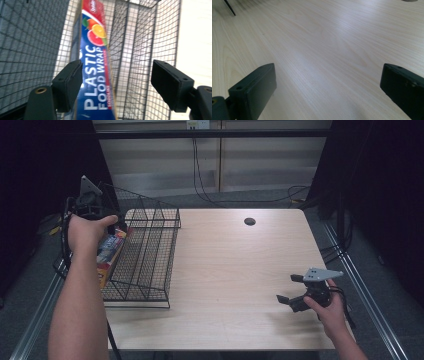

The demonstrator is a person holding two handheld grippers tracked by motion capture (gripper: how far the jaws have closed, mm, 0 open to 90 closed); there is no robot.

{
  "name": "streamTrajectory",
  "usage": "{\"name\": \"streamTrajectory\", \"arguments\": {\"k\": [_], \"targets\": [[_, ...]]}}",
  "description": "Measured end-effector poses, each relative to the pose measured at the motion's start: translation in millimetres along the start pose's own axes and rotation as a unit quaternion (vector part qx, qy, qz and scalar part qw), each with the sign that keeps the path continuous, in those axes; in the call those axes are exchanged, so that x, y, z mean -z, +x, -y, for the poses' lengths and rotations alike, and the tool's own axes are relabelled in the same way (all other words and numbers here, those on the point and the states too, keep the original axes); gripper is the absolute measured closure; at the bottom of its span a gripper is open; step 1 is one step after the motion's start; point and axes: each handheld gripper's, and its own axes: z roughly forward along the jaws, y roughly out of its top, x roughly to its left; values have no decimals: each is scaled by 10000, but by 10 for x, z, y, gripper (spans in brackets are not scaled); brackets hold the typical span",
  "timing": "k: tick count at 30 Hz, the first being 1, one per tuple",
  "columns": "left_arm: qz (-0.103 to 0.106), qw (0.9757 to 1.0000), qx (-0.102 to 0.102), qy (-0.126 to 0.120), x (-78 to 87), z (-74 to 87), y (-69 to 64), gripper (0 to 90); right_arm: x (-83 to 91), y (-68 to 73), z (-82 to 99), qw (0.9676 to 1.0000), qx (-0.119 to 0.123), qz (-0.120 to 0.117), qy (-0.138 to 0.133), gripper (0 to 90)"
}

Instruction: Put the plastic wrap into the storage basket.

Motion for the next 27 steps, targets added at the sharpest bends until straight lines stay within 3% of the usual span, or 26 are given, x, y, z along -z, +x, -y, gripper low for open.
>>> {"name": "streamTrajectory", "arguments": {"k": [5, 11, 13, 18, 27], "targets": [[251, 9996, -93, -53, -27, 17, -92, 210, 20, -2, 5, 10000, -26, 3, -20, 3], [367, 9989, -279, -90, -49, 36, -188, 186, 25, -4, 8, 10000, -21, 15, -28, 3], [513, 9979, -375, -116, -53, 51, -246, 179, 25, 0, 8, 10000, -29, 12, -28, 3], [651, 9964, -493, -241, -57, 84, -336, 147, 11, 3, 10, 10000, -5, -27, -4, 3], [802, 9928, -844, -295, -100, 145, -513, 115, 4, 23, 7, 10000, 20, -11, 3, 3]]}}
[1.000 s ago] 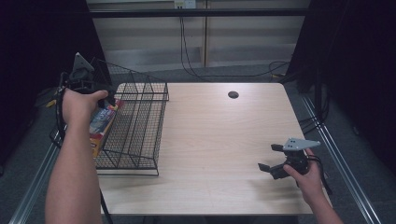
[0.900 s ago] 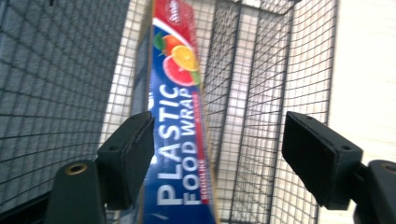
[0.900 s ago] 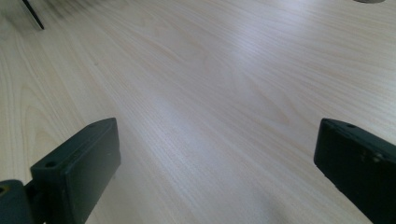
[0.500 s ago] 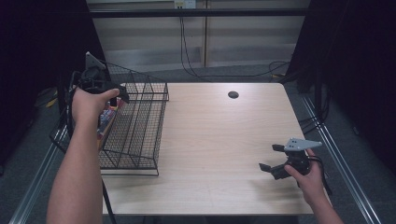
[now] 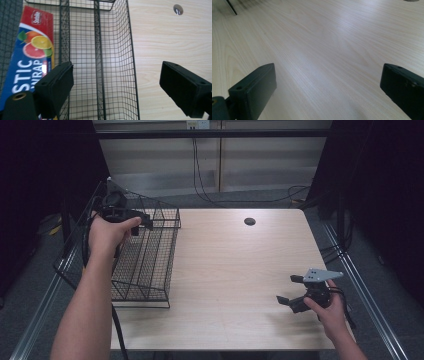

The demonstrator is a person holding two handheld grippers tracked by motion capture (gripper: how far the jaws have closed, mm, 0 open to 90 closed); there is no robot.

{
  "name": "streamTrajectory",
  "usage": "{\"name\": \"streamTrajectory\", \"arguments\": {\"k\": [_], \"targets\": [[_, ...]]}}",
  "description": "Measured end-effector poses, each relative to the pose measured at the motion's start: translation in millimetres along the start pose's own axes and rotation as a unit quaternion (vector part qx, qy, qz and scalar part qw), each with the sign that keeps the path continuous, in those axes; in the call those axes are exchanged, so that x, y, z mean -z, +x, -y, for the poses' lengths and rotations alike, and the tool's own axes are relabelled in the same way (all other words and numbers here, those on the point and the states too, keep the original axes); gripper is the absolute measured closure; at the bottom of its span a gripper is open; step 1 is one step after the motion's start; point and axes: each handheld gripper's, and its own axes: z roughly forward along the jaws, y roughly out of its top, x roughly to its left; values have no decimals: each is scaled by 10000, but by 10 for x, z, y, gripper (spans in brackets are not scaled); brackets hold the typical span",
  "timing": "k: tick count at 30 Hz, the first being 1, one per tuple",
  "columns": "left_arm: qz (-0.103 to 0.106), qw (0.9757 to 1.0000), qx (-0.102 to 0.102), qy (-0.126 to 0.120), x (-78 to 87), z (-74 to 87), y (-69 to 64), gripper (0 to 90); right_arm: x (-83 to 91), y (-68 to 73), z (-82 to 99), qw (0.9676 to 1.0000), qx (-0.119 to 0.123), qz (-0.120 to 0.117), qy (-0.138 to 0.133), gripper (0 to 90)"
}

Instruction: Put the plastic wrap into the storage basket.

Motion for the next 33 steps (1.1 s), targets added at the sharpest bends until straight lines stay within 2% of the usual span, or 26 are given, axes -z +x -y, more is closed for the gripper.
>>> {"name": "streamTrajectory", "arguments": {"k": [3, 6, 7, 8, 14, 15, 19, 22, 27, 31, 33], "targets": [[41, 9999, -114, -9, -18, 9, -38, 111, -3, 0, 0, 10000, 2, 7, -6, 3], [159, 9995, -275, -49, -61, 25, -129, 108, -4, 1, 0, 10000, 2, 6, -3, 3], [159, 9995, -275, -49, -61, 25, -129, 107, -4, 1, 0, 10000, 2, 3, -5, 3], [284, 9991, -322, -40, -91, 34, -171, 107, -4, 1, 1, 10000, 3, 5, -6, 3], [405, 9982, -445, -14, -166, 62, -261, 101, -3, 0, 2, 10000, 18, 15, -4, 3], [425, 9977, -526, 11, -197, 77, -305, 100, -4, 0, 2, 10000, 19, 14, -5, 3], [506, 9967, -631, 49, -247, 105, -370, 93, -3, 1, 2, 10000, 17, 15, -7, 3], [609, 9948, -808, 120, -303, 140, -444, 88, -2, 2, 2, 10000, 6, 1, 4, 3], [711, 9928, -947, 186, -372, 181, -520, 79, -3, 2, 2, 10000, 17, 3, 0, 3], [776, 9920, -982, 174, -402, 201, -552, 76, 0, 2, 2, 10000, 14, 10, -3, 3], [828, 9905, -1081, 177, -431, 227, -585, 76, -2, 2, 3, 10000, 18, 3, 1, 3]]}}
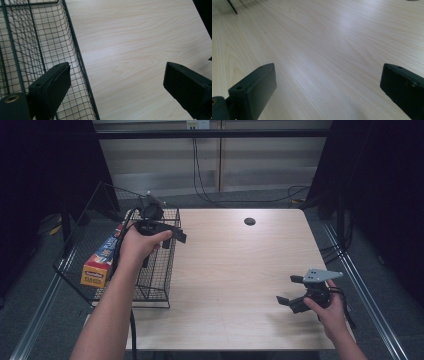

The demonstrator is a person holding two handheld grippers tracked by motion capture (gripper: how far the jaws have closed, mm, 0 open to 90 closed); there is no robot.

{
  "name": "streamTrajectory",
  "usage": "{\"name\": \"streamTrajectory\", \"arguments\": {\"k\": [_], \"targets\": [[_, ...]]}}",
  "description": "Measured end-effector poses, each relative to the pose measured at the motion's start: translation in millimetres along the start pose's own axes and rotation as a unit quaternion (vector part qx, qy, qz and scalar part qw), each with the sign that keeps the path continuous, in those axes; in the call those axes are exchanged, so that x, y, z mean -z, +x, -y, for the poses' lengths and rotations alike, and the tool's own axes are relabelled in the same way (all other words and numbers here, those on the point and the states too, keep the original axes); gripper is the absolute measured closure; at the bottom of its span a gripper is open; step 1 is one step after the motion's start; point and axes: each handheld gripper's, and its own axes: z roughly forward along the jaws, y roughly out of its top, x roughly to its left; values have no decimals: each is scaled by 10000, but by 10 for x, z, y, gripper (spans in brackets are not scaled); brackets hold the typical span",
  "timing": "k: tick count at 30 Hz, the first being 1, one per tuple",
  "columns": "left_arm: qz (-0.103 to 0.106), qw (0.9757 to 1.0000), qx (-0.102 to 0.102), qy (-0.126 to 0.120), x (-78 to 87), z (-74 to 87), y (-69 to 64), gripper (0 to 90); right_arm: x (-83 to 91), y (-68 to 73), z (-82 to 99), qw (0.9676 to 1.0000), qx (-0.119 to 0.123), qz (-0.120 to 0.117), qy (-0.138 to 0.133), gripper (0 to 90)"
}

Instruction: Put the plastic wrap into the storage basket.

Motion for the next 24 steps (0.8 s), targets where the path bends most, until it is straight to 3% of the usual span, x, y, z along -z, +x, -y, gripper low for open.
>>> {"name": "streamTrajectory", "arguments": {"k": [24], "targets": [[355, 9983, -460, 60, -309, 97, -282, 82, 11, 0, 0, 10000, -10, -27, 12, 3]]}}
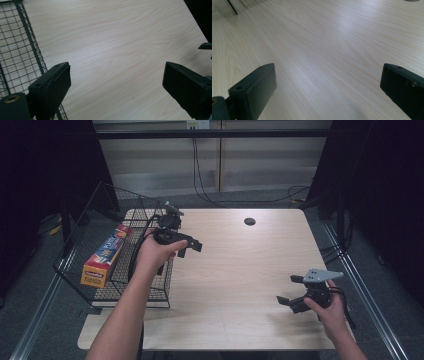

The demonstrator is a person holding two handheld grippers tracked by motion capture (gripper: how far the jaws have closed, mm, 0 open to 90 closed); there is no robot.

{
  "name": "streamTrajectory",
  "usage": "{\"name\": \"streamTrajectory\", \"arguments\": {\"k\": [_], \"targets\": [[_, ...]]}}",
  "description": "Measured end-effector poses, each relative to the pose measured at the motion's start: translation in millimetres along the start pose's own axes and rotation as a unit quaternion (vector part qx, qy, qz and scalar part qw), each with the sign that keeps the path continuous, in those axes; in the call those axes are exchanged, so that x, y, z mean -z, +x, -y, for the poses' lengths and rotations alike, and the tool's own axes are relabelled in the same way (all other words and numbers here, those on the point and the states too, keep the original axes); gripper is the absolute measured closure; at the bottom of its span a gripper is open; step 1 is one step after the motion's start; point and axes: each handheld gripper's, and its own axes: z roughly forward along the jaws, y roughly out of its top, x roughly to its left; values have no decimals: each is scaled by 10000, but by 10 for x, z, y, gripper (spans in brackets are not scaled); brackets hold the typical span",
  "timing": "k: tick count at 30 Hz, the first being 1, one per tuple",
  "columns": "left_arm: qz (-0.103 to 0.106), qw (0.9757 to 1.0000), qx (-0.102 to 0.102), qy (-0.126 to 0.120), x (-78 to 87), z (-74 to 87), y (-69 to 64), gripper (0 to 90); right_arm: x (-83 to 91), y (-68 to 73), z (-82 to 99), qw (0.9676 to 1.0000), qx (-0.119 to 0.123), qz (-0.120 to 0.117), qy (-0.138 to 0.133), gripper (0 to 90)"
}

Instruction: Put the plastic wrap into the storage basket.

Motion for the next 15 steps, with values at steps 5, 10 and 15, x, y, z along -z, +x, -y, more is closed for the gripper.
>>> {"name": "streamTrajectory", "arguments": {"k": [5, 10, 15], "targets": [[84, 9998, -148, 37, -58, 13, -69, 83, 0, 0, 0, 10000, 4, -1, 0, 3], [156, 9997, -200, 43, -109, 27, -120, 83, -1, -1, -1, 10000, 5, -1, 8, 3], [342, 9990, -292, 70, -208, 48, -207, 84, -4, 3, 0, 10000, 31, 21, -2, 3]]}}
